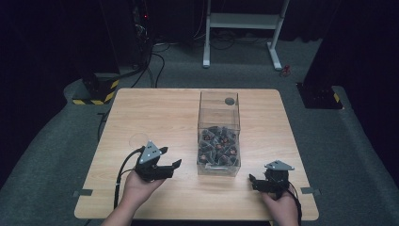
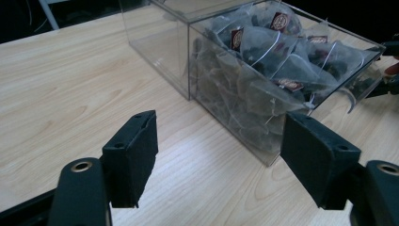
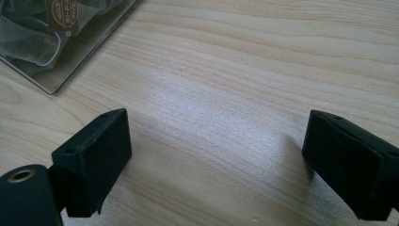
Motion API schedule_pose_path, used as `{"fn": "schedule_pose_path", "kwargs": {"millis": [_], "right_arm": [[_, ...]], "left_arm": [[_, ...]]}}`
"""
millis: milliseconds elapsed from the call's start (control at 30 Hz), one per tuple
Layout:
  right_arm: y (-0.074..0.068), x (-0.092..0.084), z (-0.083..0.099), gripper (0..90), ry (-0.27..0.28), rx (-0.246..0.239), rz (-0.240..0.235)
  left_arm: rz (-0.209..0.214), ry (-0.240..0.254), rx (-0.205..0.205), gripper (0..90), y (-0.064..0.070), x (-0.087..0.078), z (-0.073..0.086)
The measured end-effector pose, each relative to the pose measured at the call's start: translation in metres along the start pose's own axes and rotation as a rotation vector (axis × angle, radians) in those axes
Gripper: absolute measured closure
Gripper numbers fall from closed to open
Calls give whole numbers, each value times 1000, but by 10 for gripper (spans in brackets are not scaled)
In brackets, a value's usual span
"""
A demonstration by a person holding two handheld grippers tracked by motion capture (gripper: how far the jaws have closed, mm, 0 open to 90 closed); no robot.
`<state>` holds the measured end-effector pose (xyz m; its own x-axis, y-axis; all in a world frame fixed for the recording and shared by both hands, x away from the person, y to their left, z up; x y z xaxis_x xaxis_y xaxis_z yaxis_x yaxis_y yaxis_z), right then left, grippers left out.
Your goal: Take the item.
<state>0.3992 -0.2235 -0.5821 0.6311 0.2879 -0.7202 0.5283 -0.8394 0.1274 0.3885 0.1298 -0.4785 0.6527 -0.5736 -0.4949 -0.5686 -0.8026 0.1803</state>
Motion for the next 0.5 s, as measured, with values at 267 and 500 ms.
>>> {"fn": "schedule_pose_path", "kwargs": {"millis": [267, 500], "right_arm": [[0, 0, 0, 84, 0, 0, -1], [0, 0, 0, 84, 2, -4, -2]], "left_arm": [[21, 3, 6, 288, 7, 6, -8], [46, 7, -3, 293, 11, 11, -13]]}}
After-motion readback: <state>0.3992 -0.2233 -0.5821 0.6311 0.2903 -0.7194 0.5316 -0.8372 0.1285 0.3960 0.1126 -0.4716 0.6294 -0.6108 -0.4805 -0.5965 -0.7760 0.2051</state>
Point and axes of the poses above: each handheld gripper's, and its own axes: x roughly forward along the jaws, z roughly out of its underside, y roughly to its right, the point moved 8 cm from there along x, roughly forward along the jaws, and after that the axes turned 10 degrees about -x, right-handed, at the moved point
